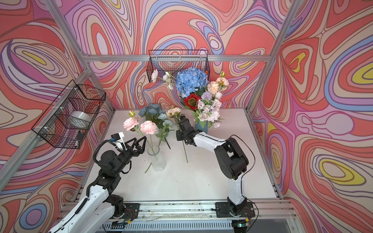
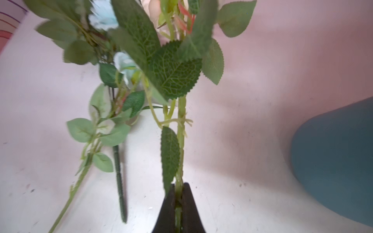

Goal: Arrange the flowers into the vase

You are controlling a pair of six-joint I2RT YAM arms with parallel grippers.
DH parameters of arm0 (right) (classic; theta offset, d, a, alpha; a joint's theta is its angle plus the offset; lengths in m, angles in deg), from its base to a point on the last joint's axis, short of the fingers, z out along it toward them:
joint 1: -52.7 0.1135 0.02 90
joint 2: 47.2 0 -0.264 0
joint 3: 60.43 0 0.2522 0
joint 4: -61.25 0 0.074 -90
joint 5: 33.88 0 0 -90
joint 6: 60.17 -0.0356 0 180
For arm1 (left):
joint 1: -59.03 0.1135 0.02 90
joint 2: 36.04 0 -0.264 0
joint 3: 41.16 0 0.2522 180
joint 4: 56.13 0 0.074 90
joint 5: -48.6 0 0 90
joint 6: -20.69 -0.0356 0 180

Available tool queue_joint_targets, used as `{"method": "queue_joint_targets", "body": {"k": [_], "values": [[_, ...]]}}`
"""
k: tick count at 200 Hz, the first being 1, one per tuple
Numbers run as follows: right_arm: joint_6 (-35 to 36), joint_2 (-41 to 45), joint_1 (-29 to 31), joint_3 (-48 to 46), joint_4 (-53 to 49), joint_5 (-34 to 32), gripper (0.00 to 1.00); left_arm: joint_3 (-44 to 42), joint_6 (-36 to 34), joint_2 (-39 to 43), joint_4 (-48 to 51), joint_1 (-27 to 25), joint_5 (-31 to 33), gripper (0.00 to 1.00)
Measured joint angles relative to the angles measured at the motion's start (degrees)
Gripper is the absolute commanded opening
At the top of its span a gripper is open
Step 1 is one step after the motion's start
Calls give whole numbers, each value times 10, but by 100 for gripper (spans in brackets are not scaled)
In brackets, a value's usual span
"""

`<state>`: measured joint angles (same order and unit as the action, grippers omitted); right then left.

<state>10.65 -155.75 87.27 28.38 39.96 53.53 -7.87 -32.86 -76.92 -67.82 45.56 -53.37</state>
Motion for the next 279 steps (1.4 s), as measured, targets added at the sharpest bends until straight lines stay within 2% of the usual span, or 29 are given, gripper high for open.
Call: {"method": "queue_joint_targets", "body": {"k": [46,89,118,170,208,279], "values": [[-6,53,1,-77,81,96,0,0,14,0,0,0,33,100],[-17,103,5,-137,136,140,0,1,17,-11,1,0,42,100],[-11,152,30,-157,179,155,0,4,17,-18,4,0,44,100],[39,184,90,-150,212,149,0,15,17,-19,22,0,45,100],[111,184,125,-118,215,130,0,22,17,-17,37,0,45,100],[242,212,138,-72,236,99,0,23,17,-16,43,0,45,100]]}}
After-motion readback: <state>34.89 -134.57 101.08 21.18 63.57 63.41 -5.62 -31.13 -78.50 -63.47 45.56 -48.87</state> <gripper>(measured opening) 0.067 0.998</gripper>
